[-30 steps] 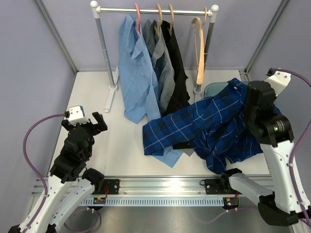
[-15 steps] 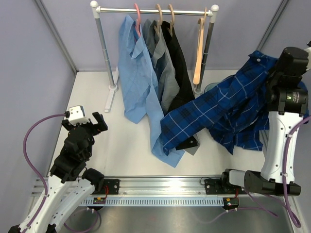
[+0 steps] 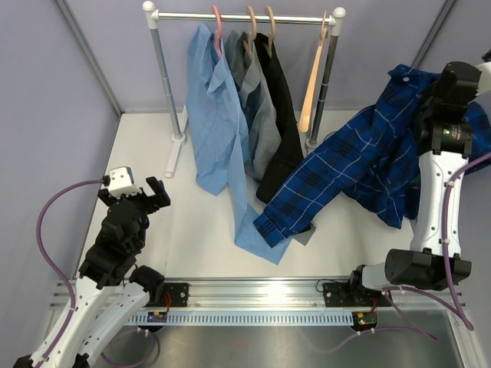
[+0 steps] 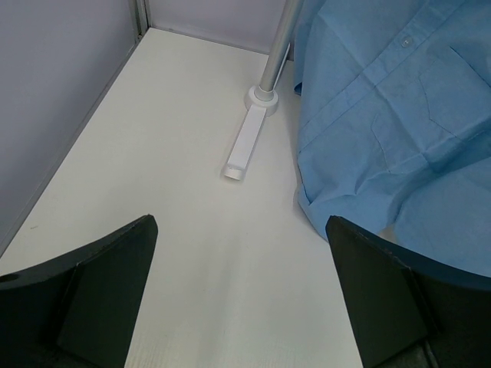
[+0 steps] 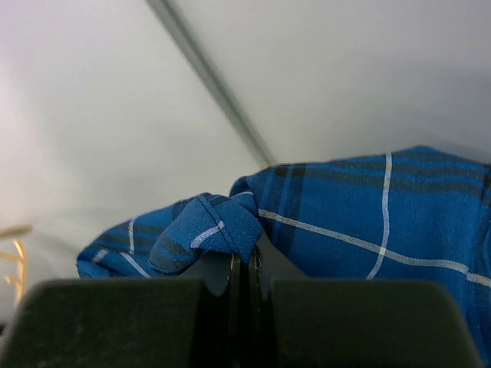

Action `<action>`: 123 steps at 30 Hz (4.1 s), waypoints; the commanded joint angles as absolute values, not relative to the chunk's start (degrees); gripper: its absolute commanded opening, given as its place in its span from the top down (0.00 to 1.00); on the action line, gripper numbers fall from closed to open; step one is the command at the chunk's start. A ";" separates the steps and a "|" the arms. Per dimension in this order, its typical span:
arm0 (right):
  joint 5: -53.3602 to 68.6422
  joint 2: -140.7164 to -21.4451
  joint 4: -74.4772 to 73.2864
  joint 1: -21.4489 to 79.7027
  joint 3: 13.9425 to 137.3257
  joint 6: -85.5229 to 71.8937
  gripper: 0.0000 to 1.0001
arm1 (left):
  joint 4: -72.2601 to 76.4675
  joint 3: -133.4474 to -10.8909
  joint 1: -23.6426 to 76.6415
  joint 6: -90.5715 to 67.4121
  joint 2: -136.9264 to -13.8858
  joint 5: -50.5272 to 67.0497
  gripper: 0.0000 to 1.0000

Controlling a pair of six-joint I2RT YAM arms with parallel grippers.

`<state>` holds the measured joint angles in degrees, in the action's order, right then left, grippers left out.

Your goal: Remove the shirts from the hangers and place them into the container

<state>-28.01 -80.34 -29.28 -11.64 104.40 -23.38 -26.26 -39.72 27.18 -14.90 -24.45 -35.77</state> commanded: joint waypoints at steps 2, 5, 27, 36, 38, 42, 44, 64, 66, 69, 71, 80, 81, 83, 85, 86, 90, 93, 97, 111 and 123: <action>-23.73 -82.70 -23.56 -11.87 93.80 -29.26 1.00 | -23.55 -39.73 26.81 -15.73 -24.08 -35.16 0.01; -21.72 -85.85 -23.20 -12.74 86.94 -32.69 1.00 | -23.64 -39.64 26.81 -15.82 -24.17 -34.81 0.01; -10.10 -111.64 -38.07 -19.07 89.13 -40.70 0.74 | -23.64 -39.64 26.81 -16.08 -24.08 -34.19 0.01; -14.15 -86.50 -32.87 -17.93 80.96 -35.60 0.30 | -23.64 -39.73 26.37 -16.17 -24.26 -33.66 0.01; -12.32 -81.58 -32.78 -16.53 78.15 -34.81 0.22 | -23.73 -39.73 26.28 -16.26 -24.26 -33.84 0.01; -9.49 -74.98 -32.35 -10.74 72.35 -33.66 0.15 | -23.64 -39.55 26.19 -16.26 -24.17 -33.84 0.01; -9.75 -71.47 -31.82 -5.31 67.97 -34.53 0.09 | -23.64 -39.64 26.19 -16.26 -24.17 -33.84 0.01; -11.69 -74.09 -19.78 15.38 52.73 -51.68 0.01 | -23.64 -39.55 26.10 -16.52 -24.17 -33.05 0.01; -10.99 -75.75 -18.99 15.38 53.00 -52.03 0.00 | -23.64 -39.64 26.10 -16.52 -24.17 -32.96 0.01; -10.55 -77.25 -17.49 15.38 52.73 -52.29 0.07 | -23.64 -39.64 26.10 -16.52 -24.17 -32.87 0.01; -11.16 -77.69 -16.88 15.47 52.47 -52.38 0.19 | -23.64 -39.64 26.10 -16.52 -24.17 -32.96 0.01; -19.23 -77.35 -24.41 15.38 57.99 -49.23 1.00 | -23.64 -39.64 26.10 -16.44 -24.35 -32.78 0.01; -20.81 -76.82 -26.00 15.29 59.49 -48.35 1.00 | -23.64 -39.64 26.10 -16.44 -24.43 -32.78 0.01; -26.00 -76.29 -29.86 13.63 64.41 -45.45 1.00 | -23.64 -39.55 26.10 -16.44 -24.52 -32.78 0.01; -27.77 -75.59 -31.20 10.91 68.79 -42.03 1.00 | -23.64 -39.55 26.10 -16.44 -24.43 -32.70 0.01; -27.34 -75.41 -31.29 6.81 70.12 -41.14 1.00 | -23.64 -39.55 26.10 -16.44 -24.52 -32.61 0.01; -26.19 -77.16 -30.94 -4.03 77.41 -37.45 1.00 | -23.64 -39.64 26.10 -16.44 -24.52 -32.52 0.01; -28.56 -81.10 -31.29 -8.78 84.96 -35.16 1.00 | -23.64 -39.64 26.10 -16.44 -24.52 -32.61 0.01; -29.89 -86.56 -30.76 -13.00 89.20 -36.99 1.00 | -23.64 -39.55 26.10 -16.52 -24.52 -32.52 0.01; -26.81 -107.46 -33.74 -15.99 95.63 -39.99 1.00 | -23.73 -39.64 26.02 -16.52 -24.87 -32.26 0.01; -17.13 -125.25 -47.37 -16.61 105.02 -36.30 0.80 | -23.64 -39.64 26.02 -16.70 -24.70 -31.82 0.01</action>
<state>-18.41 -126.15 -41.91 -16.32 100.01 -38.28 -26.22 -39.72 26.26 -15.75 -24.86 -32.49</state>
